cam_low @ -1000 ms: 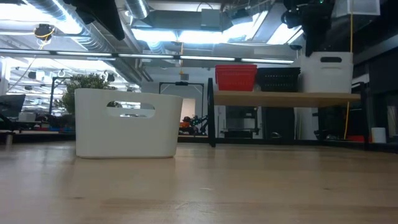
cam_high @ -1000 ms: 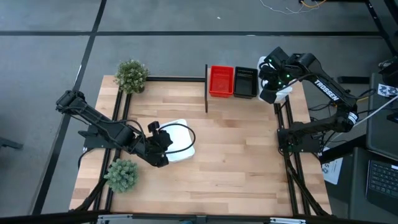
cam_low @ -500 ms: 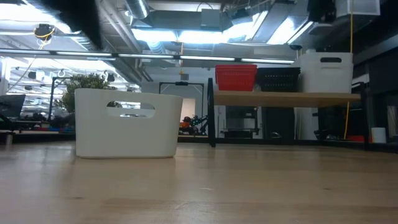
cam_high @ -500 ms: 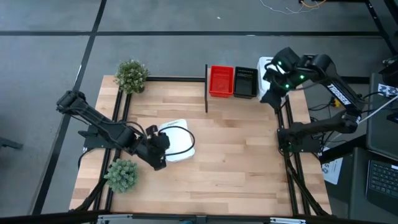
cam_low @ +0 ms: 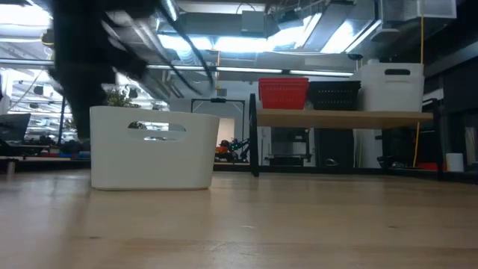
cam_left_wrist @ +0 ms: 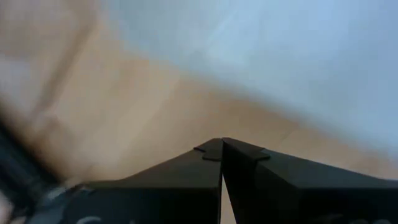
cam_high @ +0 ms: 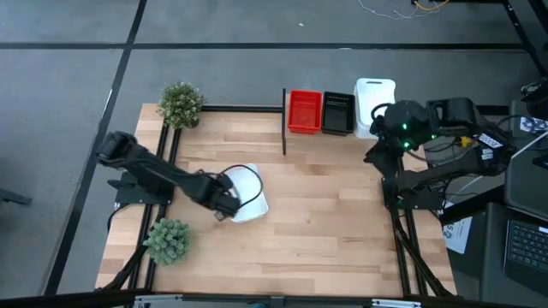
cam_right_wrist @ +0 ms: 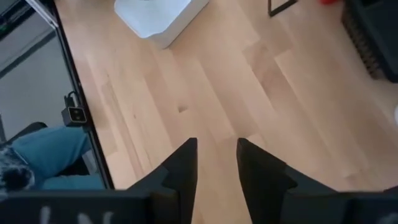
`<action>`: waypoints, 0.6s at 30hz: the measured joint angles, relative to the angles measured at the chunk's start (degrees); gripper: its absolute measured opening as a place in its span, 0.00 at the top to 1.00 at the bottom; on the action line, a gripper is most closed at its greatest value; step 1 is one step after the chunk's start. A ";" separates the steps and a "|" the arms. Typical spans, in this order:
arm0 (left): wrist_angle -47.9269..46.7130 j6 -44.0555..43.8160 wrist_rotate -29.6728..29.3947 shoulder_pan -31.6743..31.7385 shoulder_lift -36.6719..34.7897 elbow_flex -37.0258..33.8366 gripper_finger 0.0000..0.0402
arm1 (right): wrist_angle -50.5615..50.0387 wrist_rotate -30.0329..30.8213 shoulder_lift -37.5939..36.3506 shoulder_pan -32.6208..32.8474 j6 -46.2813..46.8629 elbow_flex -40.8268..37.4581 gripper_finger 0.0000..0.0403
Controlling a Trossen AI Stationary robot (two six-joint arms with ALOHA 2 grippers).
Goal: Stack baskets on shelf by color
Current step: Stack the right white bin on the top of the white bins on the shelf
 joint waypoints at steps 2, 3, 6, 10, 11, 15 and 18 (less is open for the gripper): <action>6.85 4.54 0.22 2.05 3.62 -0.18 1.00 | 0.00 2.33 0.35 3.73 2.10 0.00 0.73; 11.26 8.13 -0.79 2.83 5.17 -0.18 1.00 | 0.00 3.49 0.50 5.45 3.00 -0.01 0.73; 33.58 22.50 -3.44 4.05 8.15 1.06 1.00 | -0.03 6.23 1.27 9.75 6.14 -0.04 0.73; 51.89 37.72 -0.80 3.45 8.73 2.92 1.00 | 0.12 6.69 2.50 14.62 8.87 -0.74 0.73; 51.99 38.29 -0.52 3.14 8.51 3.53 1.00 | 0.16 6.69 2.74 15.78 9.21 -1.59 0.73; 42.40 35.67 -1.25 1.60 5.15 4.15 1.00 | 3.94 6.77 3.15 20.01 9.77 -9.01 0.73; 33.11 30.82 -2.60 0.22 3.08 4.24 1.00 | 14.61 6.48 3.20 22.52 7.00 -18.58 0.73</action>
